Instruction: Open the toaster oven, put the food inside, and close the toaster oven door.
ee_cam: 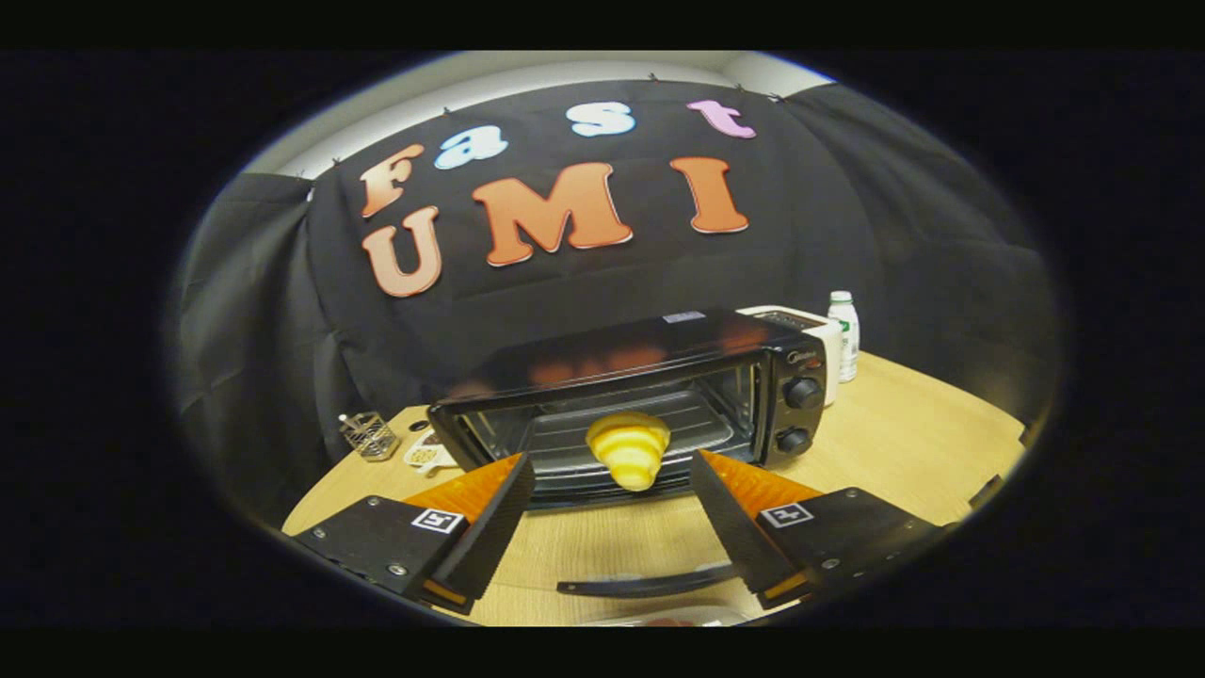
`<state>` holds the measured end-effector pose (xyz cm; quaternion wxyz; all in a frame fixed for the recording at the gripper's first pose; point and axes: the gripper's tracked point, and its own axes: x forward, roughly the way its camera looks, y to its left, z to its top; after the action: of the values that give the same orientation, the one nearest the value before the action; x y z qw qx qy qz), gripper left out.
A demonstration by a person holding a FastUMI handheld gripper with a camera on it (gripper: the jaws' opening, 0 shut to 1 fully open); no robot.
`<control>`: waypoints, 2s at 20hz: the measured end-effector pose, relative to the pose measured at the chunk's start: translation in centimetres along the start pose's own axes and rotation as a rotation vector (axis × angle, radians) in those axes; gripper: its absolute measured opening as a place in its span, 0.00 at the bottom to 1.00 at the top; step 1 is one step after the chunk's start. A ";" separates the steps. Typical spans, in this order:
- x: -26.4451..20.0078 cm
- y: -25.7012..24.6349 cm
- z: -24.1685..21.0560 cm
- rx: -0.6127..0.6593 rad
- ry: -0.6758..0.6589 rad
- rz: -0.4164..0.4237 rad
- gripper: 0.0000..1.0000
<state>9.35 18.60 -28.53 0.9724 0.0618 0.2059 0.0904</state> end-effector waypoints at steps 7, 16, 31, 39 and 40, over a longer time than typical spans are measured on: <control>-6.4 -2.4 -2.9 -0.089 -0.022 -0.061 0.99; -6.3 -4.9 -12.3 -0.171 0.158 -0.119 0.99; -4.1 -3.0 -11.9 -0.115 0.157 -0.039 0.99; -2.6 -2.1 -7.0 -0.090 0.076 -0.023 1.00; -2.3 -1.9 -6.6 -0.082 0.072 -0.016 1.00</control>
<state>4.85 16.79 -33.90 0.9668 0.0170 0.2372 0.0932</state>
